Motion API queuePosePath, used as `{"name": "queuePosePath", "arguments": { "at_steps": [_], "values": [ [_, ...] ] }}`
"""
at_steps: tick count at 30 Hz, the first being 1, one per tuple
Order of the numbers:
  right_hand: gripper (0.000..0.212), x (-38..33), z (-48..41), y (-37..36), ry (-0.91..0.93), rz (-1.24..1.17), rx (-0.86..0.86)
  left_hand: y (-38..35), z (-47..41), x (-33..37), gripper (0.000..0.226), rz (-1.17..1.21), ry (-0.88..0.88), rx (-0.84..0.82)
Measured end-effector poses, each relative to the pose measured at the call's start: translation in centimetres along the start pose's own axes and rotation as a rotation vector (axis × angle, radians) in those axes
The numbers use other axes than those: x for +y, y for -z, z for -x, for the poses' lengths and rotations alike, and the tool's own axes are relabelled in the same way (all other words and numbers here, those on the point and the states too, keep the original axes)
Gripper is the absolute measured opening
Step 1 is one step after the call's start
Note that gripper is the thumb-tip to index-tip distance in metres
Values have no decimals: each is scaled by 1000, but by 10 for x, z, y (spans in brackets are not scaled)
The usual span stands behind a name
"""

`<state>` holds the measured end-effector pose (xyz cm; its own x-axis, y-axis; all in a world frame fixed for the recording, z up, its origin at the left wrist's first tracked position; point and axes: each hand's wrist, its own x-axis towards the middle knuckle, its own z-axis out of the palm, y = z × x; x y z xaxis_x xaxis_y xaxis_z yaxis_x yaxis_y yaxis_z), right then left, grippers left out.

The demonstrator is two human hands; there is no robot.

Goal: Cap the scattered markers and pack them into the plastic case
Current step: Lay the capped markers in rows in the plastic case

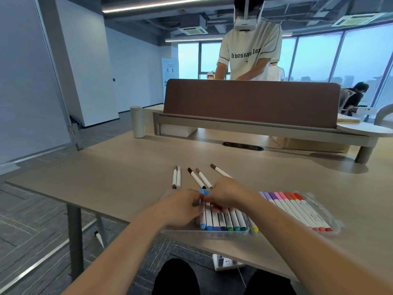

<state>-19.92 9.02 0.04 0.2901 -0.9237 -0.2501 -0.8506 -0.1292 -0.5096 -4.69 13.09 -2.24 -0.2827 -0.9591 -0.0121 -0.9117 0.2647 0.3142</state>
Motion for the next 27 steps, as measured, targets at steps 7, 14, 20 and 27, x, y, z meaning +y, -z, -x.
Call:
{"name": "queuePosePath", "arguments": {
  "at_steps": [7, 14, 20, 27],
  "values": [
    [25, 4, -3, 3, -3, 50, -84, 0, -2, -10, 63, -26, -33, -83],
    [25, 0, -7, 2, -2, 138, -91, 0, -2, -5, 40, 75, -13, -59],
    [35, -2, -5, 3, -1, 184, -106, 1, 0, -3, 36, 80, -17, -45],
    [33, -1, -12, 7, -22, 123, -168, 4, -13, -8, 28, 118, -22, -56]
  ]
}}
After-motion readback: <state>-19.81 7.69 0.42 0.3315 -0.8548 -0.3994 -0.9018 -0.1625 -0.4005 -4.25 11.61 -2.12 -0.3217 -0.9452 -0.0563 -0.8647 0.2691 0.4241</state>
